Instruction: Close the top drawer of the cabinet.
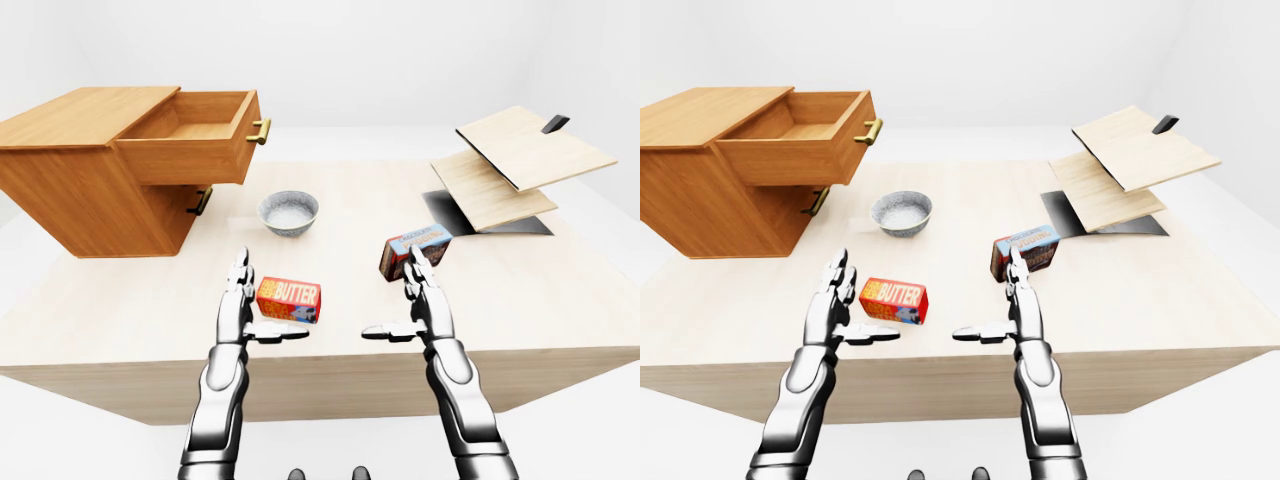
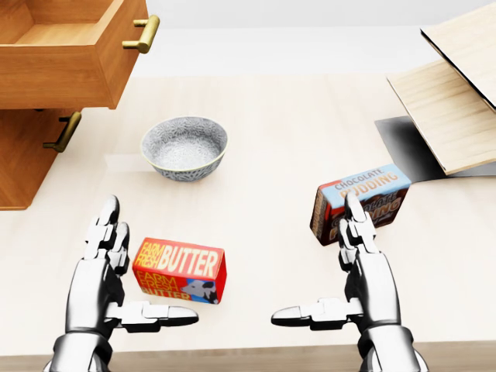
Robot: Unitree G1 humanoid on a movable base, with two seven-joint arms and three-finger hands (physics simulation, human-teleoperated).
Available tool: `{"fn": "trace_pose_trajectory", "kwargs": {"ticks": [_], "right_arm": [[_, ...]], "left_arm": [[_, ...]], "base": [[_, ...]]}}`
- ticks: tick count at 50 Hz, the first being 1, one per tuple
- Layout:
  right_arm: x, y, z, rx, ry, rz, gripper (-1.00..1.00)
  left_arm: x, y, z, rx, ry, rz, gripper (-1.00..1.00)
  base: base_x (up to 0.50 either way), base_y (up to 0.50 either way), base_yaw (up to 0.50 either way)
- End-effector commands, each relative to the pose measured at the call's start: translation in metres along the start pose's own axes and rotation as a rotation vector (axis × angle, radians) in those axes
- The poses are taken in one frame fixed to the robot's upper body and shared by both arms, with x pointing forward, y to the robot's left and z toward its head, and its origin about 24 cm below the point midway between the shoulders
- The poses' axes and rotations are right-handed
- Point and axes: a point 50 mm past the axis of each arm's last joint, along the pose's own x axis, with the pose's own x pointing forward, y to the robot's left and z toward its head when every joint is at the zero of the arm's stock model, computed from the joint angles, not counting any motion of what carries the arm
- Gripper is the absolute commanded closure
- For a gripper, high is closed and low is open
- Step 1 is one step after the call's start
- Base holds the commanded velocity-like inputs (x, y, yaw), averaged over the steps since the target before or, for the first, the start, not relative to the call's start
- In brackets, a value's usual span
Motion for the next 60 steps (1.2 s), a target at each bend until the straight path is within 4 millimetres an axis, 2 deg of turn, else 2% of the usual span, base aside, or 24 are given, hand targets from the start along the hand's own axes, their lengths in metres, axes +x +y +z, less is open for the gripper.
{"fn": "trace_pose_trajectory", "kwargs": {"ticks": [1,7,12,16,23,27,31,37,44,50,54,60], "right_arm": [[-0.001,-0.004,0.009,-0.021,-0.001,0.043,-1.00],[-0.002,-0.004,0.015,-0.027,-0.026,0.057,-1.00],[-0.001,-0.003,0.034,-0.045,-0.104,0.068,-1.00],[0.003,-0.002,0.050,-0.034,-0.174,0.083,-1.00],[0.016,0.000,0.094,-0.075,-0.347,0.095,-1.00],[0.019,0.001,0.109,-0.099,-0.403,0.113,-1.00],[0.020,0.003,0.129,-0.143,-0.482,0.130,-1.00],[0.020,0.004,0.151,-0.171,-0.567,0.143,-1.00],[0.021,0.001,0.161,-0.182,-0.605,0.139,-1.00],[0.021,0.000,0.161,-0.176,-0.603,0.138,-1.00],[0.024,0.000,0.153,-0.170,-0.568,0.147,-1.00],[0.023,-0.001,0.160,-0.162,-0.596,0.153,-1.00]], "left_arm": [[0.007,0.010,0.008,0.018,-0.009,-0.014,-1.00],[0.009,0.013,0.012,0.042,-0.023,-0.014,-1.00],[0.011,0.012,0.019,0.119,-0.088,-0.082,-1.00],[0.019,0.013,0.025,0.096,-0.044,-0.107,-1.00],[0.036,0.016,0.065,0.115,-0.179,-0.150,-1.00],[0.048,0.021,0.088,0.092,-0.253,-0.158,-1.00],[0.063,0.024,0.124,0.106,-0.359,-0.152,-1.00],[0.070,0.024,0.166,0.136,-0.491,-0.172,-1.00],[0.065,0.021,0.201,0.157,-0.620,-0.185,-1.00],[0.063,0.019,0.205,0.155,-0.638,-0.189,-1.00],[0.063,0.022,0.209,0.140,-0.654,-0.172,-1.00],[0.058,0.021,0.210,0.150,-0.669,-0.174,-1.00]], "base": [[0.00,0.00,0.00],[0.00,0.00,0.00],[0.00,0.00,0.00],[0.00,0.00,0.00],[0.00,0.00,0.00],[0.00,0.00,0.00],[0.00,0.00,0.00],[0.00,0.00,0.00],[0.00,0.00,0.00],[0.00,0.00,0.00],[0.00,0.00,0.00],[0.00,0.00,0.00]]}}
